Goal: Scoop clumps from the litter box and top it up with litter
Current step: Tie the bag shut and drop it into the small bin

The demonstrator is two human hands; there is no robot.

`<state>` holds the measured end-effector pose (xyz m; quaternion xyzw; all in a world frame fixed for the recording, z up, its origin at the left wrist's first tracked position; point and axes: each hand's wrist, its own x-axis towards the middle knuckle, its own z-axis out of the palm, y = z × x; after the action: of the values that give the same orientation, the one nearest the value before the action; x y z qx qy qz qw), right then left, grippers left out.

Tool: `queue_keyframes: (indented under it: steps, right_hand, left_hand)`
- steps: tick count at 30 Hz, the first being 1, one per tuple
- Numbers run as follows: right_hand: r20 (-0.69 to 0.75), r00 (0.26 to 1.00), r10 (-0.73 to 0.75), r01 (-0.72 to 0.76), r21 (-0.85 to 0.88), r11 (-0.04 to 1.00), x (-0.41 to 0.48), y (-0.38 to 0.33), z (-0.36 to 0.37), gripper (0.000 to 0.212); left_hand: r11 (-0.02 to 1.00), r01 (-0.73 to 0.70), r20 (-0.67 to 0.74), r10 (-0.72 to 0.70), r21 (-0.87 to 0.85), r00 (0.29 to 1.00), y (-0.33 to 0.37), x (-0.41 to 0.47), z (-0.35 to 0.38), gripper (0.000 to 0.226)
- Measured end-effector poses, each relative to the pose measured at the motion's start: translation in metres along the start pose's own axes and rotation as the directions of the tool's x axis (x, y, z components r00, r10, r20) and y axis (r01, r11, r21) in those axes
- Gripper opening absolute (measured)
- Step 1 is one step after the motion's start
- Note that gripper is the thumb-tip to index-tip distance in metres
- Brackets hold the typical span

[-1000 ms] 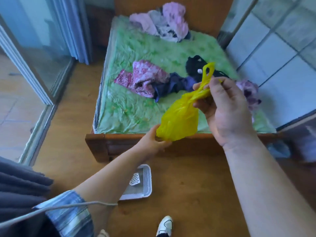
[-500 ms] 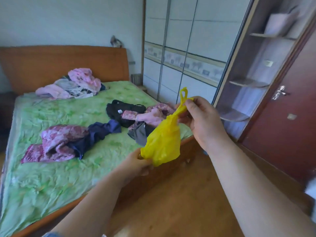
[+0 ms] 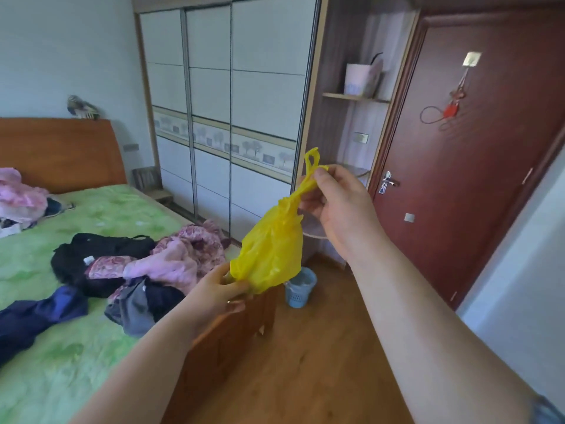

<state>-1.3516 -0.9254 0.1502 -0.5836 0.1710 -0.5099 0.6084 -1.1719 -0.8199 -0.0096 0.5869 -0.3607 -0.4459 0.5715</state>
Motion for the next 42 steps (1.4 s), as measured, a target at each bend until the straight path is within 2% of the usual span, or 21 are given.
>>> queue_keyframes:
  steps: [9, 16, 21, 27, 34, 37, 42]
  right_hand:
    - [-0.145, 0.988, -0.046, 0.030, -0.116, 0.993, 0.158, 0.052, -0.067, 0.017]
    - [-0.253, 0.966, -0.056, 0.012, -0.172, 0.985, 0.282, 0.103, -0.128, 0.017]
    - [-0.269, 0.962, -0.039, -0.019, -0.209, 0.978, 0.358, 0.139, -0.195, 0.016]
    - [-0.209, 0.978, 0.025, -0.080, -0.263, 0.962, 0.455, 0.217, -0.293, 0.016]
    - [-0.110, 0.962, 0.251, -0.272, -0.264, 0.925, 0.567, 0.315, -0.370, 0.015]
    - [-0.078, 0.933, 0.351, -0.360, -0.208, 0.910, 0.607, 0.352, -0.386, 0.015]
    - [-0.065, 0.883, 0.464, -0.467, -0.213, 0.858, 0.671, 0.435, -0.409, 0.011]
  left_hand:
    - [0.998, -0.049, 0.173, 0.040, 0.048, 0.984, 0.010, 0.203, 0.029, 0.037]
    - [0.990, -0.023, 0.306, -0.020, 0.138, 0.952, 0.019, 0.374, 0.063, 0.045]
    - [0.983, 0.013, 0.360, -0.079, 0.182, 0.929, 0.006, 0.484, 0.108, 0.045]
    - [0.970, 0.087, 0.281, -0.151, 0.228, 0.948, -0.036, 0.612, 0.166, 0.039]
    - [0.934, 0.297, 0.119, -0.324, 0.199, 0.939, -0.083, 0.730, 0.194, 0.037]
    - [0.909, 0.383, 0.072, -0.398, 0.162, 0.914, -0.103, 0.772, 0.194, 0.025]
    - [0.875, 0.454, -0.020, -0.457, 0.167, 0.889, -0.155, 0.860, 0.176, 0.043]
